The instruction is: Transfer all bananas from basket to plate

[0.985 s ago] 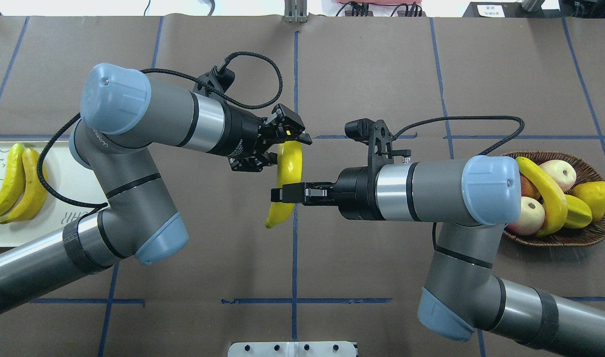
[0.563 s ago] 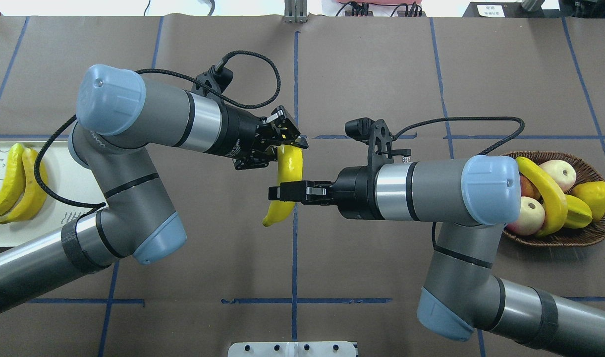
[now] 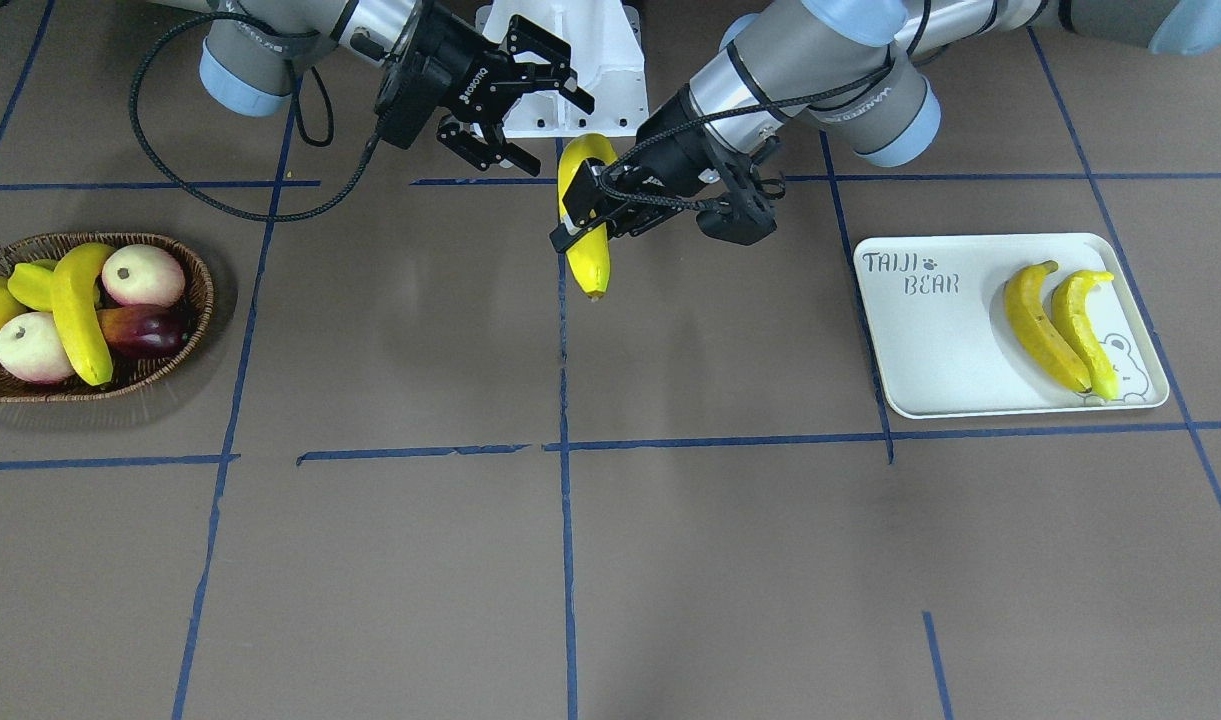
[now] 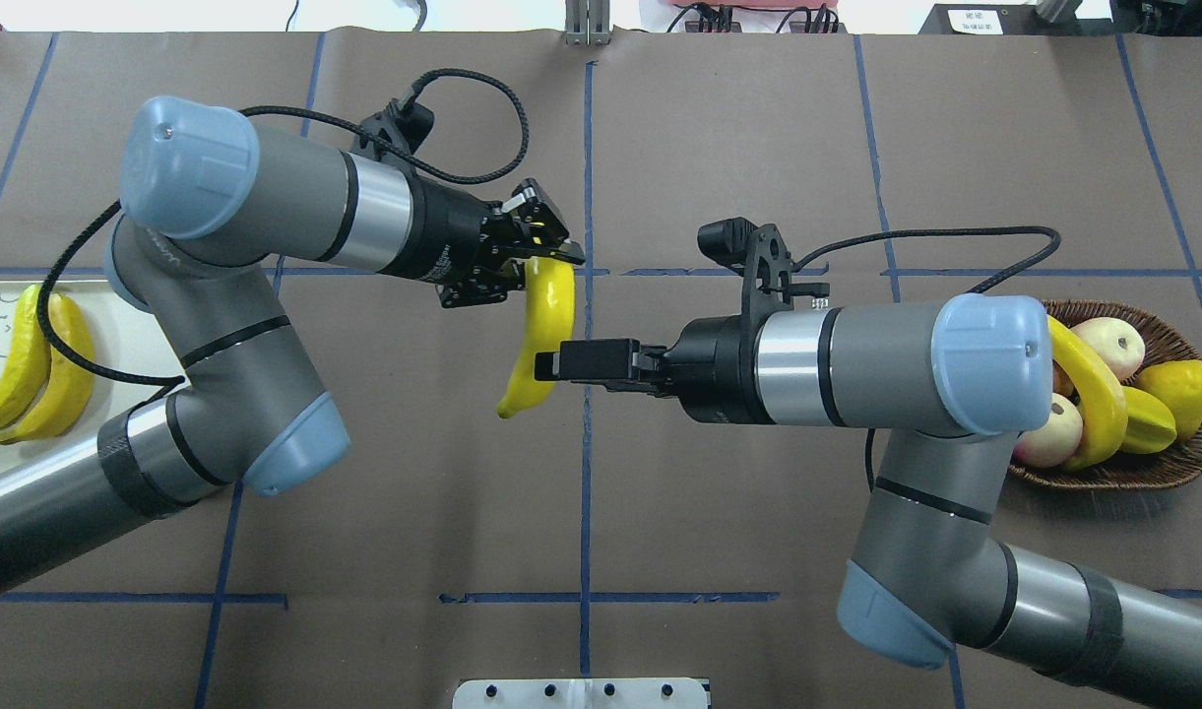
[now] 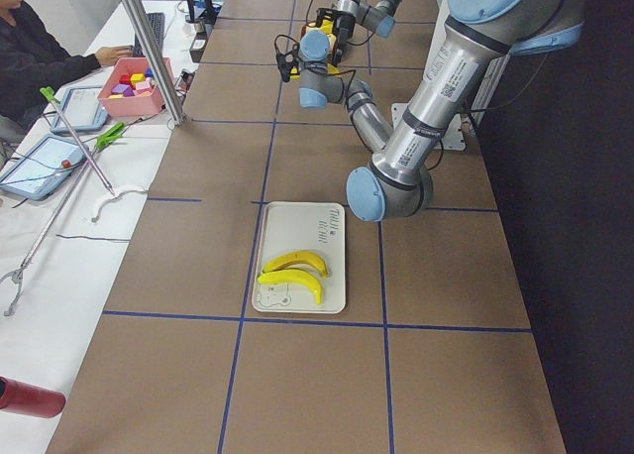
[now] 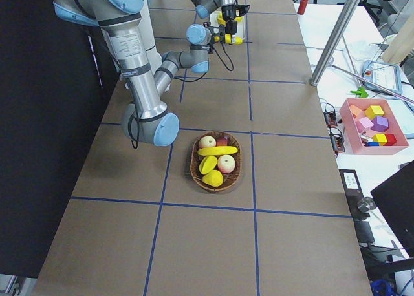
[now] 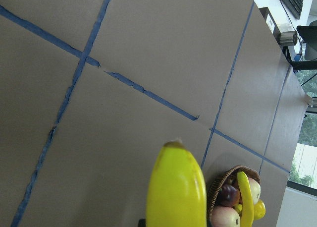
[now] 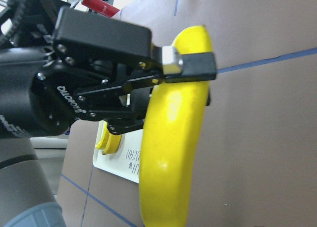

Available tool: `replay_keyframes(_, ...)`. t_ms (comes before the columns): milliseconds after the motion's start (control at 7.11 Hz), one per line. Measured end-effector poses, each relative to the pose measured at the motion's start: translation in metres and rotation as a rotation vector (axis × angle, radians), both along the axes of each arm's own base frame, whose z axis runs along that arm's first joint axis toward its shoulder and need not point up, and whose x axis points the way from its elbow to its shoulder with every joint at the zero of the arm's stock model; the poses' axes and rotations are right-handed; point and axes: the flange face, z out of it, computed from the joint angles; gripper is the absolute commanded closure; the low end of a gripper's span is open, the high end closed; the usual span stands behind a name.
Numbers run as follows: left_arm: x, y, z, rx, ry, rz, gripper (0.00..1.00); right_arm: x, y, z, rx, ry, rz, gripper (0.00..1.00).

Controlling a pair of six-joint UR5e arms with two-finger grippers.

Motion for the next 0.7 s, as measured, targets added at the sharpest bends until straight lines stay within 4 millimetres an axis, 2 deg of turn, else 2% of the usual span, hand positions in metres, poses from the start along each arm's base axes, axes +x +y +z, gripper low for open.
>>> replay_keyframes(141,-0.016,-0.013,0.04,-0.029,-0.08,-0.027,1.0,0.021,-0.016,0.004,-0.029,0.068,-0.009,0.0)
replay_keyframes(422,-0.063,-0.035,0.13,-0.004,-0.266,-0.071,1.0,0.081,-0.061,0.014,-0.147,0.235,-0.01,0.0)
replay_keyframes(563,-0.093,-0.036,0.182,0.023,-0.36,-0.079,1.0,0.099,-0.077,0.03,-0.188,0.327,-0.004,0.0)
replay_keyframes(703,-0.125,-0.027,0.236,0.058,-0.458,-0.067,1.0,0.108,-0.089,0.052,-0.18,0.438,-0.004,0.0)
